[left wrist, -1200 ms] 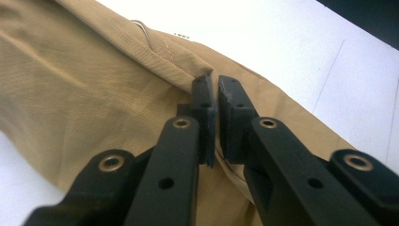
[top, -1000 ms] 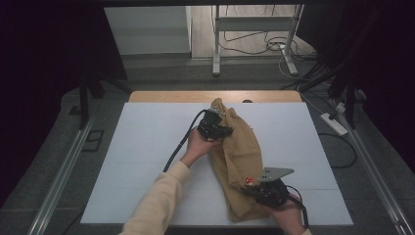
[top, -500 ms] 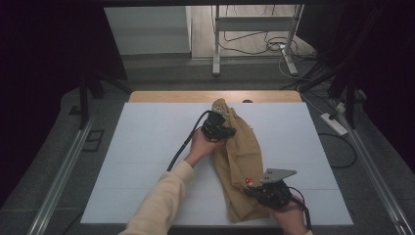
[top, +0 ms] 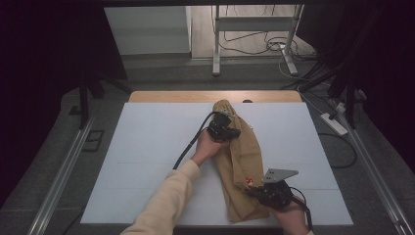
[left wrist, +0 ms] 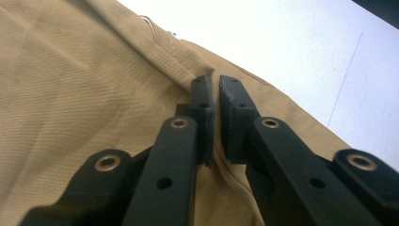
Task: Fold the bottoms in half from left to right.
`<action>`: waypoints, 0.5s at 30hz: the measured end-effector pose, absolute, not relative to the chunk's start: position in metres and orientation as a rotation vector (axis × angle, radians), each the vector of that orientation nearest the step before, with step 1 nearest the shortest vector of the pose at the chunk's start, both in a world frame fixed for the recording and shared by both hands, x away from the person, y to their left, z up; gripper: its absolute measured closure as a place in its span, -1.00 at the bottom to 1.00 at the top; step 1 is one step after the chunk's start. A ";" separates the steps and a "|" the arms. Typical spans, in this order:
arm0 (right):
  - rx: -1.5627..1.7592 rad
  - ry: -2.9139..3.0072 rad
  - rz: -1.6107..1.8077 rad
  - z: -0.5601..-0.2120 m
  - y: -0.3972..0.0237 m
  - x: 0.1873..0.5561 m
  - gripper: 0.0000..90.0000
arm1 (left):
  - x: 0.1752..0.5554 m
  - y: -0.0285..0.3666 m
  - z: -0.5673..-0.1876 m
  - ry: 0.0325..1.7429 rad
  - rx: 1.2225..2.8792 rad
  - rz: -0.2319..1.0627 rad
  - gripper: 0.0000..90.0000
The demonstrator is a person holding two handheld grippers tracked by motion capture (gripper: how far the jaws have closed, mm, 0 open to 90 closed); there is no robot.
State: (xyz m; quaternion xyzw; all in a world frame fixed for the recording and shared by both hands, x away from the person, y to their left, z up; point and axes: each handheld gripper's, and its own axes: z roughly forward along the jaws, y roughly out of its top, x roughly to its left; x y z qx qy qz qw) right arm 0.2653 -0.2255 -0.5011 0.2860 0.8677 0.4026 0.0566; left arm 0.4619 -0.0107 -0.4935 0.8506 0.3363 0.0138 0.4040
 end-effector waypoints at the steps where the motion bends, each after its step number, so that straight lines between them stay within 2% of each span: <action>1: 0.867 2.631 1.221 -0.501 -0.226 0.265 0.91 | 0.462 -0.011 -0.494 0.848 2.148 0.032 0.86; 9: 0.872 2.626 1.219 -0.502 -0.228 0.263 0.91 | 0.461 -0.016 -0.494 0.841 2.146 0.023 0.81; 11: 0.871 2.626 1.216 -0.501 -0.229 0.262 0.90 | 0.460 -0.017 -0.494 0.838 2.142 0.020 0.74; 12: 0.870 2.624 1.218 -0.501 -0.229 0.262 0.87 | 0.460 -0.017 -0.493 0.837 2.141 0.021 0.64; 13: 0.868 2.623 1.216 -0.501 -0.230 0.262 0.81 | 0.459 -0.018 -0.492 0.836 2.146 0.029 0.47; 14: 0.866 2.613 1.213 -0.501 -0.230 0.262 0.61 | 0.457 -0.018 -0.491 0.833 2.154 0.037 0.26; 15: 0.873 2.591 1.204 -0.501 -0.230 0.261 0.36 | 0.456 -0.017 -0.489 0.831 2.151 0.037 0.16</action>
